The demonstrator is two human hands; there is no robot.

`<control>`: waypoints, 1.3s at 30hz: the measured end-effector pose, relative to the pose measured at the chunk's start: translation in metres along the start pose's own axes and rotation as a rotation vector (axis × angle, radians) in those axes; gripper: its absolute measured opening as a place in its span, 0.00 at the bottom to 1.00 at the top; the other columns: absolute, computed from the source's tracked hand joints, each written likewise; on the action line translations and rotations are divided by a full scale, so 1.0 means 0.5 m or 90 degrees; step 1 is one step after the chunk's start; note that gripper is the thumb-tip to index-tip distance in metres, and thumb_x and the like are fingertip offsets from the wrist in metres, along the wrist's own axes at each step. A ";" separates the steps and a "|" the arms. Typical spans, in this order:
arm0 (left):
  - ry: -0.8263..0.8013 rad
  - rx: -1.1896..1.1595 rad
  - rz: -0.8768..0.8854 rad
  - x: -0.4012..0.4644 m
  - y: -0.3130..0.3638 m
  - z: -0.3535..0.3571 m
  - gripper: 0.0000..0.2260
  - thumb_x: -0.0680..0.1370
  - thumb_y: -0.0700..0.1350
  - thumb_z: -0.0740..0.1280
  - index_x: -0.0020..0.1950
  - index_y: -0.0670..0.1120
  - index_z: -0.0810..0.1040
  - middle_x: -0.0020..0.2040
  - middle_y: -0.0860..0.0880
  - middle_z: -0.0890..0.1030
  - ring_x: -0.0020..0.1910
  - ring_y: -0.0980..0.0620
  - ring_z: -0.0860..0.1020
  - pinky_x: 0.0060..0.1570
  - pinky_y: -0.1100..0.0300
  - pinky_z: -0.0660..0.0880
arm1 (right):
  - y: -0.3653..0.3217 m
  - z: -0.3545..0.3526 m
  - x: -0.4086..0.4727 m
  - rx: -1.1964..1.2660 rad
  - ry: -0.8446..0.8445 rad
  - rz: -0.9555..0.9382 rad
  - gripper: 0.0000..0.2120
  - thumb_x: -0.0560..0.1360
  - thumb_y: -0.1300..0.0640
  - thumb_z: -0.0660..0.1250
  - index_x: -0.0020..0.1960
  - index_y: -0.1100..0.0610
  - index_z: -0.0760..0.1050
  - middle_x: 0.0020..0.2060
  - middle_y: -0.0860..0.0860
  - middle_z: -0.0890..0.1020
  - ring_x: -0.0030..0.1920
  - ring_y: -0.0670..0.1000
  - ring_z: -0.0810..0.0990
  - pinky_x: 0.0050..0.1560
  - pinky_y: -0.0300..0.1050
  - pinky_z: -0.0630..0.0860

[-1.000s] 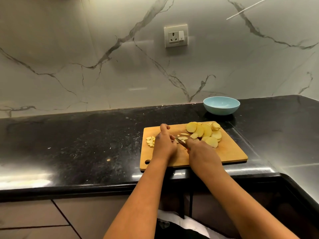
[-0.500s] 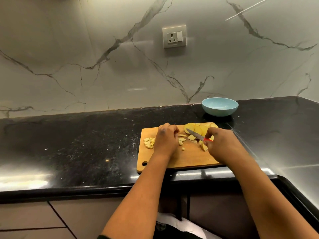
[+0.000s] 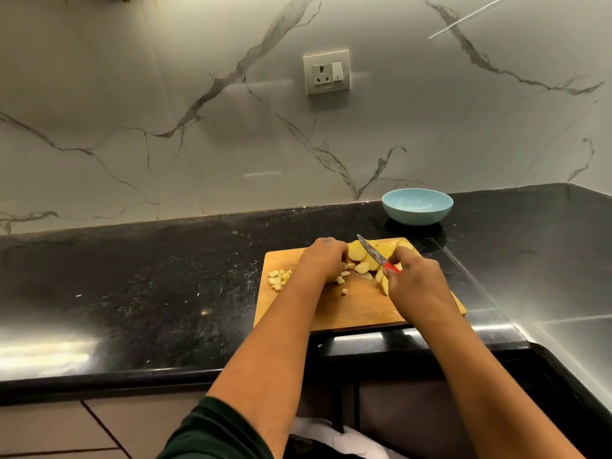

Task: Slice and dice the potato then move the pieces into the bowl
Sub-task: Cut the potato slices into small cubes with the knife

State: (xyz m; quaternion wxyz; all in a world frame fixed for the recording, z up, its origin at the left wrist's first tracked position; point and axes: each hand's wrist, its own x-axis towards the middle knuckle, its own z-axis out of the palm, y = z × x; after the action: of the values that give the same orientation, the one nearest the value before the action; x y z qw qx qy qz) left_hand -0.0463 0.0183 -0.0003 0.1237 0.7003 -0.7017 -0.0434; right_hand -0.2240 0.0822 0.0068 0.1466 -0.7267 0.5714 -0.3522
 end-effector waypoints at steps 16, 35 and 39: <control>0.188 -0.221 -0.093 -0.165 -0.053 0.060 0.04 0.75 0.49 0.72 0.49 0.54 0.86 0.50 0.55 0.84 0.57 0.49 0.75 0.58 0.49 0.75 | -0.046 -0.005 -0.102 -0.123 -0.084 -0.025 0.07 0.78 0.54 0.67 0.55 0.46 0.76 0.41 0.49 0.77 0.40 0.49 0.77 0.42 0.45 0.79; 0.228 -0.363 -0.142 -0.182 -0.048 0.044 0.20 0.72 0.44 0.76 0.54 0.52 0.67 0.37 0.59 0.83 0.52 0.56 0.81 0.57 0.55 0.75 | -0.092 -0.011 -0.100 -0.230 -0.155 -0.090 0.08 0.79 0.60 0.63 0.55 0.50 0.75 0.41 0.49 0.75 0.40 0.49 0.76 0.42 0.43 0.78; 0.224 -0.349 -0.145 -0.186 -0.046 0.042 0.20 0.72 0.44 0.75 0.54 0.52 0.66 0.37 0.59 0.81 0.51 0.56 0.80 0.55 0.56 0.74 | -0.096 -0.020 -0.098 -0.270 -0.188 -0.104 0.11 0.78 0.63 0.63 0.57 0.51 0.75 0.40 0.48 0.72 0.41 0.49 0.76 0.44 0.43 0.78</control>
State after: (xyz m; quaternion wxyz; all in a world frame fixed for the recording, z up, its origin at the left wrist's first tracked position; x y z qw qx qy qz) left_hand -0.0300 0.1078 -0.0365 0.4207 0.7114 -0.5494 -0.1227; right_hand -0.2008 0.1444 0.0266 0.0440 -0.8281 0.5444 -0.1258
